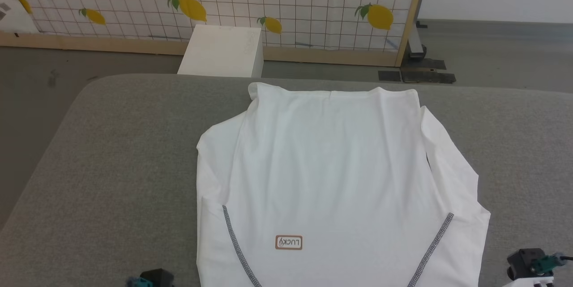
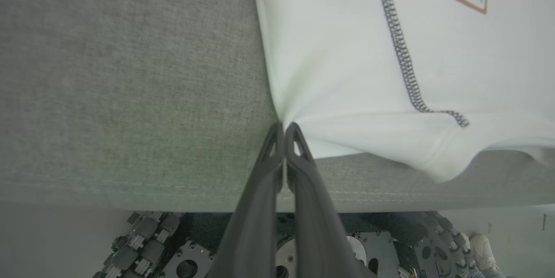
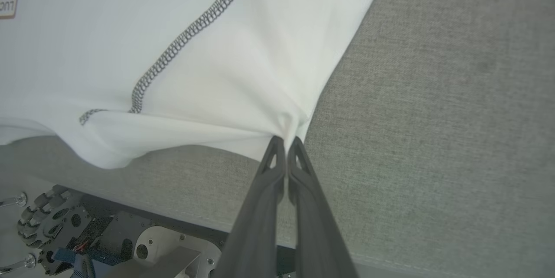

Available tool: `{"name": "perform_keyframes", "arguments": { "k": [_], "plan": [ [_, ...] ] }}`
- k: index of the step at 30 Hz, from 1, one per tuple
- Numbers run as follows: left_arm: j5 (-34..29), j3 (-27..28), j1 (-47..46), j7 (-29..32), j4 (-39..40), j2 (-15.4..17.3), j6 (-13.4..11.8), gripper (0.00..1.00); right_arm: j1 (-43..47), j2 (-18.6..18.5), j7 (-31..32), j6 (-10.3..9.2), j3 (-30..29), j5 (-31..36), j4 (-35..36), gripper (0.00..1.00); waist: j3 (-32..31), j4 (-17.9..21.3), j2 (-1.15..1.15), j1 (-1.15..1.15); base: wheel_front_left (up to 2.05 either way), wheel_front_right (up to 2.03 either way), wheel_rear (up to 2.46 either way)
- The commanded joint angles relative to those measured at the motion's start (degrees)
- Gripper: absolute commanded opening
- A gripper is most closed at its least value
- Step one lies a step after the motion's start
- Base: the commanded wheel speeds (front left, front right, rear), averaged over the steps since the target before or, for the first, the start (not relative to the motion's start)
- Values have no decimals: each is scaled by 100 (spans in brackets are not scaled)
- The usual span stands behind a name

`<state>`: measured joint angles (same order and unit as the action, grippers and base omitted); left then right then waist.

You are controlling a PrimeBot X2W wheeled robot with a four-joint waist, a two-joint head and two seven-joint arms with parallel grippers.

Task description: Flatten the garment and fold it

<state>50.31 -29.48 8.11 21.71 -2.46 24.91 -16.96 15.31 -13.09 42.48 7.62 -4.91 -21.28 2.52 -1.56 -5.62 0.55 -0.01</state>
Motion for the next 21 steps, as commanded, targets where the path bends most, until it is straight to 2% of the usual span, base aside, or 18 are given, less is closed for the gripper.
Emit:
{"name": "perform_keyframes", "arguments": {
  "k": [1,9,10,11,12,17,21],
  "plan": [
    [18,28,-11,4,-142,37,-23,0,-41,-36,45,-13,-12,79,-86,0,26,17,-54,1,0,0,0],
    [86,4,-287,-114,-657,-220,137,0,-346,16,59,-13,287,253,-539,0,134,46,-54,1,0,0,0],
    [109,20,-319,-135,-702,-256,149,21,-379,23,37,-13,306,260,-581,0,143,46,-54,1,0,0,0],
    [119,18,-343,-128,-733,-269,158,45,-405,38,10,-13,320,244,-603,9,144,47,-54,1,0,0,0],
    [116,31,-378,-147,-750,-274,163,100,-429,41,-12,-13,336,235,-621,100,141,48,-54,1,0,0,0],
    [167,112,-457,-40,-619,-182,106,100,-486,-18,-127,-13,281,148,-464,100,76,62,-54,1,0,0,0],
    [283,267,-458,217,-188,28,-57,100,-480,-35,-109,-13,55,-23,-56,100,1,88,-54,1,0,0,0]
  ]
}}
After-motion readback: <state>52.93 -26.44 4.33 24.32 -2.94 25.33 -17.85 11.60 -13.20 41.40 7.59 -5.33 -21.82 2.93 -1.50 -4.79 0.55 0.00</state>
